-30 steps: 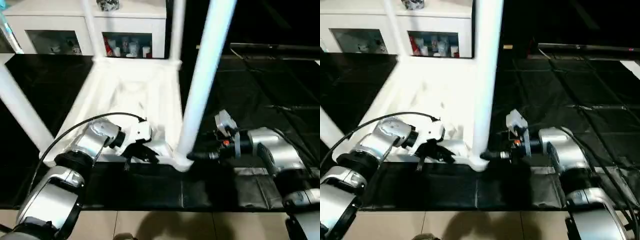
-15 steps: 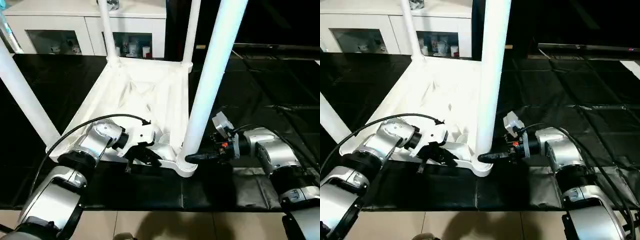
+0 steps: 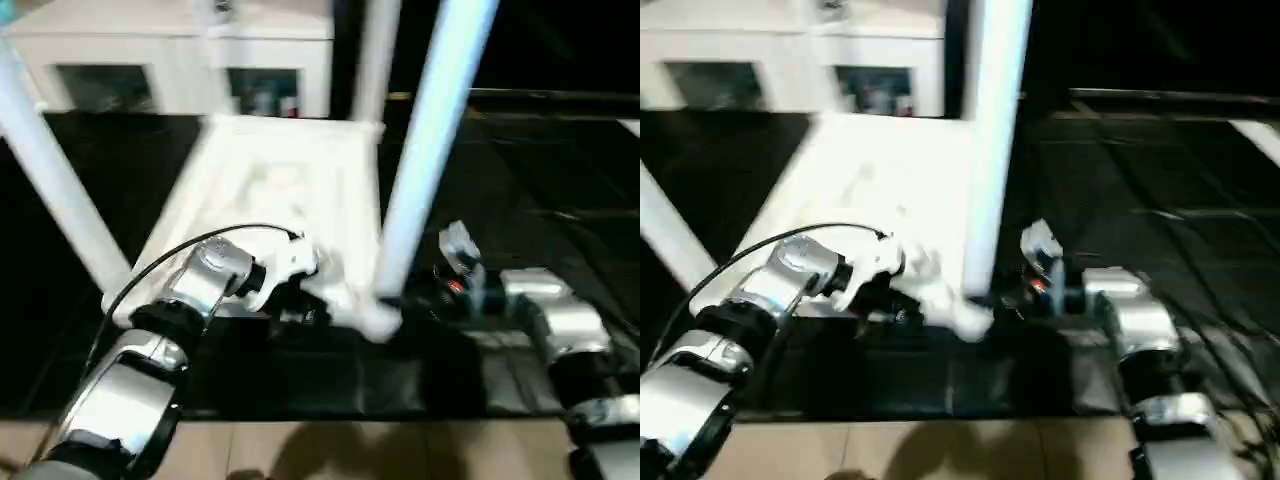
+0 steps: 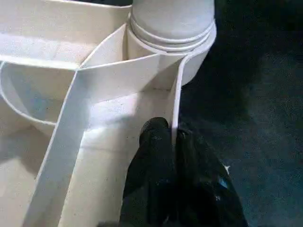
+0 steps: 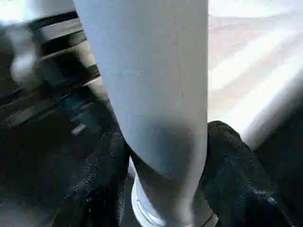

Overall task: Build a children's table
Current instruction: Rotate leg to tighten

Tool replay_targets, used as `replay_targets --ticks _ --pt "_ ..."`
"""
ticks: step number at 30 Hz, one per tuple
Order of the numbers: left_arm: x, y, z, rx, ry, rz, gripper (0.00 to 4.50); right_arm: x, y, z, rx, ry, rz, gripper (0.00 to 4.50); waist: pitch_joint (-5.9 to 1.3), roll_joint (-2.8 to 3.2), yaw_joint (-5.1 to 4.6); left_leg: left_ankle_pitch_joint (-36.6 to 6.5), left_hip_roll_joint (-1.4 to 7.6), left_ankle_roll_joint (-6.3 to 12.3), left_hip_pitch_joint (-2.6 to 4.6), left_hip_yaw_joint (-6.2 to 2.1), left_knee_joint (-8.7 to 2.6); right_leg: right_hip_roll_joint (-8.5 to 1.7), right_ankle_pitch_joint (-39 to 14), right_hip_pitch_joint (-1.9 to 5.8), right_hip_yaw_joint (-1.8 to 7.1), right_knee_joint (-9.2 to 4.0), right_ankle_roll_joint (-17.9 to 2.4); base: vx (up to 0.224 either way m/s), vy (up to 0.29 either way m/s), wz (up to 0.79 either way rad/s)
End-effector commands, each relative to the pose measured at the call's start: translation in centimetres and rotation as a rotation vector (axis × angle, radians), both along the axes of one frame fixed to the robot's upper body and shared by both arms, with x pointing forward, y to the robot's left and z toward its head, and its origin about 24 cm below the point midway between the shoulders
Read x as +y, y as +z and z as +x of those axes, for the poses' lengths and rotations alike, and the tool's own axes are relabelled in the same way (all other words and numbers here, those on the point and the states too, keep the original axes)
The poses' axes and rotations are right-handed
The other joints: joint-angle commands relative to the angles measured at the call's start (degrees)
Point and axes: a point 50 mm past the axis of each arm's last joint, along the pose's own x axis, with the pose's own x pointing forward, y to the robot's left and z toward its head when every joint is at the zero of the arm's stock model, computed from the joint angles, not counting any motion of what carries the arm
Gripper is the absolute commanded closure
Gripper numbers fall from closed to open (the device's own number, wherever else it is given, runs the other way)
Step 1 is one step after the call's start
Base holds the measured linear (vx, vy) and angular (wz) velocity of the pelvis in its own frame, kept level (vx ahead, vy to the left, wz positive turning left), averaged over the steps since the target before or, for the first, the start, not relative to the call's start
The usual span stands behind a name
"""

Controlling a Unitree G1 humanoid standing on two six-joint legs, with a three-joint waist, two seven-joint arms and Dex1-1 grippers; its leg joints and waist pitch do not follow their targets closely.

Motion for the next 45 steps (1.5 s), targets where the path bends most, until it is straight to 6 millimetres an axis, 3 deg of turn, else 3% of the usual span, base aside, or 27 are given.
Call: replay_targets --ticks 1,4,8,9,10,11,12,14,16,18,23,24,25,28,29,32,34,39,45 --pt "-2.8 1.5 0.7 -0.034 0.063 -0.118 4.5 3.0 -1.8 -0.2 0.096 -0.029 -0.035 2.49 -3.72 -0.51 0.04 -9.39 0.89 1.52 -0.2 -0.47 -3.85 -4.13 -21.3 3.4 2.69 -5.58 -8.09 0.0 0.0 0.0" --pt "-4.8 2.1 1.2 -0.052 0.197 -0.169 4.5 4.8 -1.9 0.6 0.154 -0.187 0.009 2.51 -3.79 -0.43 -0.59 -8.58 0.73 2.24 -0.29 -0.39 -3.71 -4.0 -20.36 3.33 2.75 -5.57 -8.26 0.0 0.0 0.0" --pt "-6.4 3.1 1.6 -0.084 0.278 -0.2 4.5 6.8 -1.6 1.5 0.19 -0.269 0.04 2.51 -4.1 -0.56 -0.88 -7.04 0.72 2.93 -0.35 -0.38 -3.64 -3.89 -16.74 3.47 2.74 -5.28 -9.01 0.0 0.0 0.0" --pt "-6.5 3.1 1.6 -0.087 0.277 -0.199 4.5 6.9 -1.5 1.6 0.187 -0.27 0.041 2.51 -4.1 -0.36 -0.93 -6.82 0.78 3.28 -0.39 -0.37 -3.63 -3.99 -15.34 3.42 2.83 -5.13 -9.67 0.0 0.0 0.0" --pt "-6.6 3.2 1.6 -0.1 0.268 -0.189 4.5 7.0 -1.3 1.7 0.173 -0.277 0.044 2.51 -4.11 -0.71 -0.9 -6.57 0.72 3.76 -0.37 -0.23 -3.57 -3.89 -14.09 3.45 2.87 -5.11 -9.93 0.0 0.0 0.0" --pt "-6.6 3.2 1.6 -0.1 0.268 -0.189 4.5 7.0 -1.3 1.7 0.173 -0.277 0.044 2.51 -4.13 -0.61 -0.74 -6.29 0.68 3.99 -0.38 -0.24 -3.55 -3.96 -13.58 3.48 2.89 -5.02 -10.1 0.0 0.0 0.0" --pt "-6.5 3.1 1.6 -0.113 0.262 -0.173 4.5 7.0 -1.3 1.8 0.163 -0.287 0.041 2.16 -4.2 -0.77 -0.65 -5.38 0.71 4.43 -0.51 -0.22 -3.53 -3.96 -11.94 3.65 2.96 -4.82 -10.23 0.0 0.0 0.0" --pt "-6.4 3.1 1.6 -0.126 0.261 -0.156 4.5 6.9 -1.2 1.8 0.153 -0.292 0.033 2.16 -4.17 -0.81 -0.66 -4.74 0.78 4.95 -0.51 -0.22 -3.58 -3.95 -10.4 3.66 2.98 -4.63 -10.62 0.0 0.0 0.0" --pt "-6.0 3.0 1.5 -0.126 0.261 -0.144 4.5 6.6 -1.2 1.7 0.153 -0.296 0.032 1.75 -4.01 -0.67 -0.67 -5.43 0.74 5.01 -0.47 -0.17 -3.61 -4.02 -11.55 3.65 2.94 -4.84 -10.53 0.0 0.0 0.0" --pt "-5.6 2.8 1.5 -0.12 0.25 -0.127 4.5 6.1 -1.4 1.4 0.128 -0.279 0.014 1.69 -3.97 -0.61 -0.57 -6.24 0.84 4.82 -0.34 -0.19 -3.69 -4.1 -13.16 3.61 2.98 -5.04 -9.96 0.0 0.0 0.0" --pt "-4.7 2.4 1.3 -0.12 0.203 -0.1 4.5 4.8 -1.1 0.9 0.092 -0.226 0.035 1.25 -4.04 -0.49 -0.48 -6.49 0.99 4.96 -0.37 -0.25 -3.7 -4.09 -11.53 3.71 3.07 -4.83 -10.44 0.0 0.0 0.0" --pt "-3.9 2.1 1.1 -0.116 0.16 -0.074 4.5 3.8 -0.9 0.5 0.08 -0.173 0.04 1.25 -4.0 -0.51 -0.44 -6.68 0.94 5.21 -0.4 -0.22 -3.67 -4.04 -11.39 3.76 3.04 -4.95 -10.44 0.0 0.0 0.0" --pt "-3.7 2.0 1.0 -0.115 0.149 -0.068 4.5 3.5 -0.8 0.4 0.076 -0.158 0.04 0.93 -3.97 -0.49 -0.35 -6.7 0.99 5.28 -0.47 -0.31 -3.73 -4.16 -11.46 3.85 3.06 -4.91 -10.4 0.0 0.0 0.0" --pt "-2.7 1.8 0.8 -0.117 0.087 -0.05 4.5 2.1 -0.5 -0.1 0.059 -0.077 0.008 0.82 -3.93 -0.53 -0.2 -7.2 1.01 5.27 -0.34 -0.29 -3.7 -4.05 -12.42 3.83 2.97 -5.08 -10.26 0.0 0.0 0.0" --pt "-2.3 1.8 0.7 -0.118 0.058 -0.046 4.5 1.3 -0.4 -0.2 0.056 -0.049 -0.018 0.82 -3.86 -0.23 -0.09 -7.72 1.13 5.14 -0.32 -0.29 -3.76 -4.15 -13.52 3.68 2.96 -5.18 -10.19 0.0 0.0 0.0" --pt "-1.0 1.6 0.1 -0.108 -0.042 -0.026 4.5 -0.3 0.6 -0.3 0.024 0.027 -0.032 0.82 -3.88 -0.44 0.12 -8.16 1.09 5.0 -0.4 -0.23 -3.66 -4.1 -14.67 3.72 2.94 -5.19 -9.76 0.0 0.0 0.0" --pt "0.2 1.4 -0.6 -0.096 -0.162 -0.01 4.5 -1.2 1.7 -0.6 -0.029 0.145 -0.025 0.82 -4.01 -0.28 0.39 -8.03 1.38 5.22 -0.35 -0.21 -3.6 -4.16 -13.81 3.57 2.95 -4.97 -10.07 0.0 0.0 0.0" --pt "1.3 1.5 -1.5 -0.049 -0.307 0.005 4.5 -1.7 2.1 -1.2 -0.011 0.3 -0.035 0.82 -4.19 -0.29 1.25 -6.77 1.77 5.5 -0.09 -0.14 -3.5 -4.07 -8.56 3.25 3.05 -4.09 -12.63 0.0 0.0 0.0" --pt "1.9 1.6 -1.8 -0.041 -0.416 0.051 4.5 -1.7 1.7 -1.8 0.042 0.447 -0.08 0.82 -4.14 -0.24 2.22 -7.33 1.93 4.93 -0.01 -0.14 -3.43 -4.33 -8.01 3.13 3.14 -3.84 -13.45 0.0 0.0 0.0"
